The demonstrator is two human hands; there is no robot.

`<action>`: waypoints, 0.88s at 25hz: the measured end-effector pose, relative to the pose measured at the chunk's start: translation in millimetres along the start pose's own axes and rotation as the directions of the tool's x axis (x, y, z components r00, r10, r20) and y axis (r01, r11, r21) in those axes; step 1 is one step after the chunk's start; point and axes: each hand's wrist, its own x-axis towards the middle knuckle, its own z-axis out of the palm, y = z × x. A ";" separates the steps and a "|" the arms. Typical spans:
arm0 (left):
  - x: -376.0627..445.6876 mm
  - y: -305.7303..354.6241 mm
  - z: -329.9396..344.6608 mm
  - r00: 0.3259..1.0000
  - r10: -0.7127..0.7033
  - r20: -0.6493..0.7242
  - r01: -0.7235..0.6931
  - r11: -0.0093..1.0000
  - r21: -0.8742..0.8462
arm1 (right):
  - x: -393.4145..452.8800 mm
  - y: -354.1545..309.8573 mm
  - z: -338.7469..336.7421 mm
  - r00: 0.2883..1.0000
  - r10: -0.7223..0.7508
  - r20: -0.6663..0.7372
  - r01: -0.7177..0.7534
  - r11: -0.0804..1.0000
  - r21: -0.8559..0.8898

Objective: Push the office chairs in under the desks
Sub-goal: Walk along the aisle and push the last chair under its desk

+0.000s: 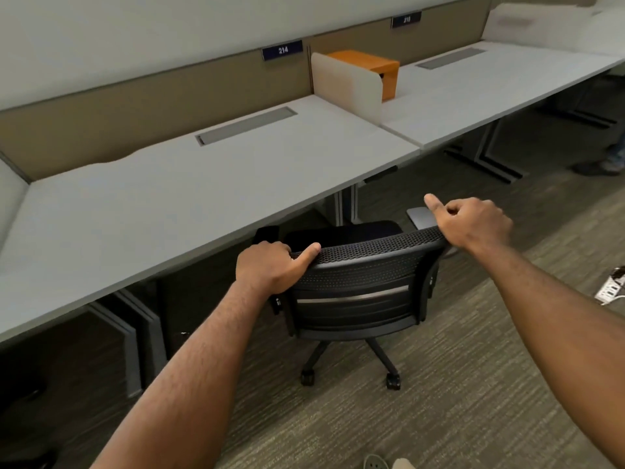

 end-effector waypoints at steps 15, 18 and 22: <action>-156.9 -38.0 0.8 0.984 -0.170 -0.054 0.171 0.985 0.006 | -119.0 -15.9 -23.8 0.986 -0.159 0.041 0.157 0.986 0.047; -190.3 -52.8 0.5 0.970 -0.219 -0.108 0.220 0.975 -0.002 | -135.9 -28.2 -21.0 0.970 -0.235 0.062 0.229 0.969 0.092; -206.1 -70.6 -0.2 0.954 -0.232 -0.189 0.234 0.972 -0.014 | -129.6 -48.7 -9.5 0.910 -0.400 0.110 0.402 0.915 -0.001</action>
